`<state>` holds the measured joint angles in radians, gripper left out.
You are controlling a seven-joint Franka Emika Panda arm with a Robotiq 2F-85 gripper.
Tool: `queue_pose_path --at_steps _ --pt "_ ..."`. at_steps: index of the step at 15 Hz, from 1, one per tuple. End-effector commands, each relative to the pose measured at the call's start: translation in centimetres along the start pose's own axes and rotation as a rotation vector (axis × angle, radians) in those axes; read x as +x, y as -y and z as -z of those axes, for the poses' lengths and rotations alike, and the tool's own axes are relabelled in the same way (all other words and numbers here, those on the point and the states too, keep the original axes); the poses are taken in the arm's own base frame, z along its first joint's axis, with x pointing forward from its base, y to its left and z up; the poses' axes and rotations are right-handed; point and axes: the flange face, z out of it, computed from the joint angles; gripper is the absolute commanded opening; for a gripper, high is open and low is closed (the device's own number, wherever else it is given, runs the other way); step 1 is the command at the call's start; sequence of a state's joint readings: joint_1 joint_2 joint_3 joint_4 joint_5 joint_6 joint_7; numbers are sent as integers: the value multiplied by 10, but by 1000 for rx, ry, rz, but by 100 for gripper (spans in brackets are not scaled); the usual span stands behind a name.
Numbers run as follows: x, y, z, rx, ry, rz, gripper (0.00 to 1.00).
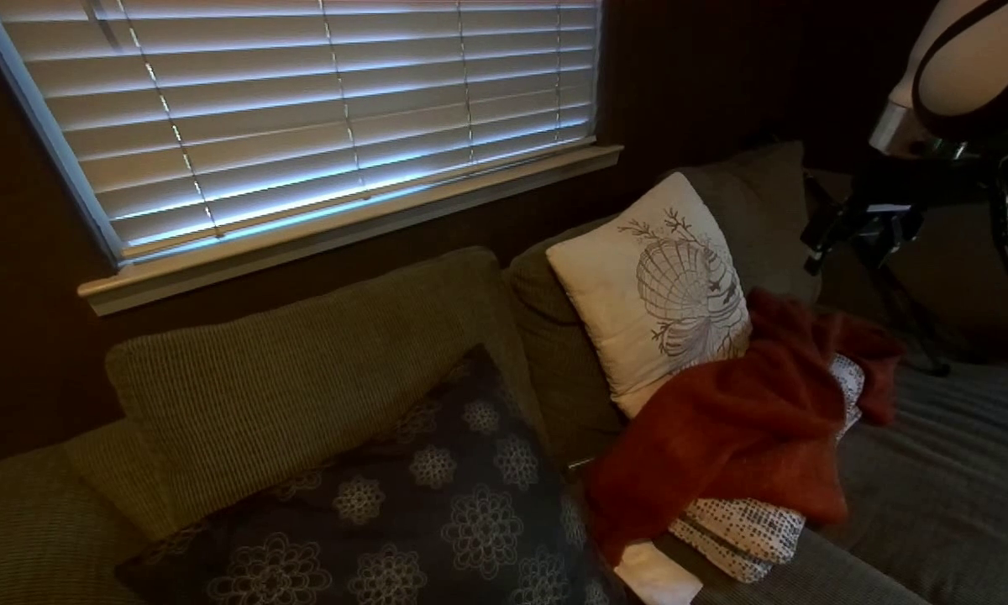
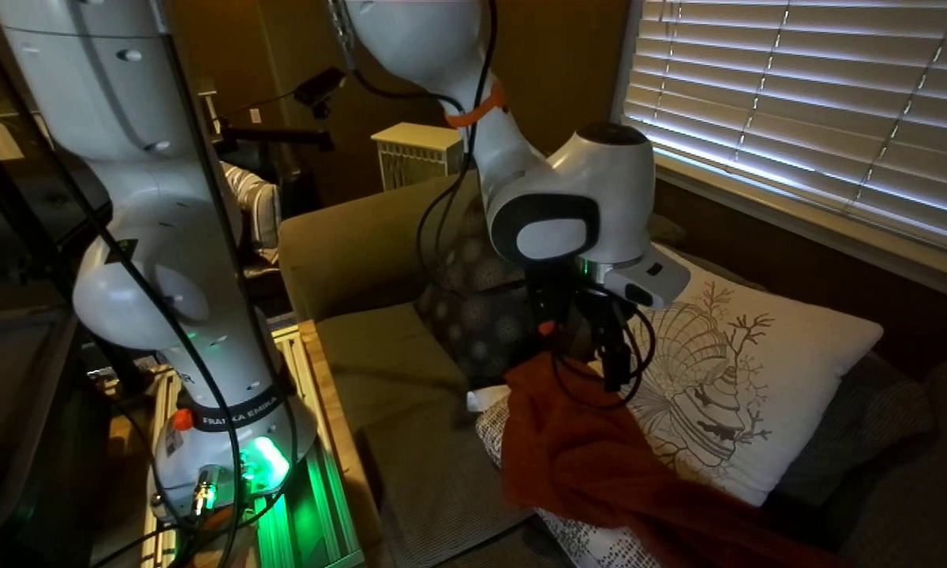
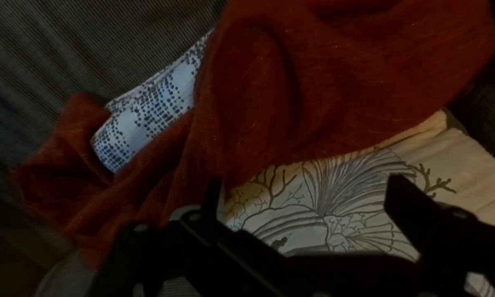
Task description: Remove the remote from the white pillow, put it on the brown fleece and then cover the remote with the brown fleece
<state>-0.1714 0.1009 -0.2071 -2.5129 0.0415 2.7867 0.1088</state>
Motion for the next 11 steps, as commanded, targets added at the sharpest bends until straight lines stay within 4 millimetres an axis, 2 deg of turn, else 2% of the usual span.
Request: queue_pose_path --at_steps 1,4,5,11 --pt "-8 -7 8 -4 82 3 100" --pt "-11 -14 3 -44 152 -6 100" --pt "-10 -8 -3 -22 121 -3 100" --pt "-11 -9 -4 -24 128 -3 100"
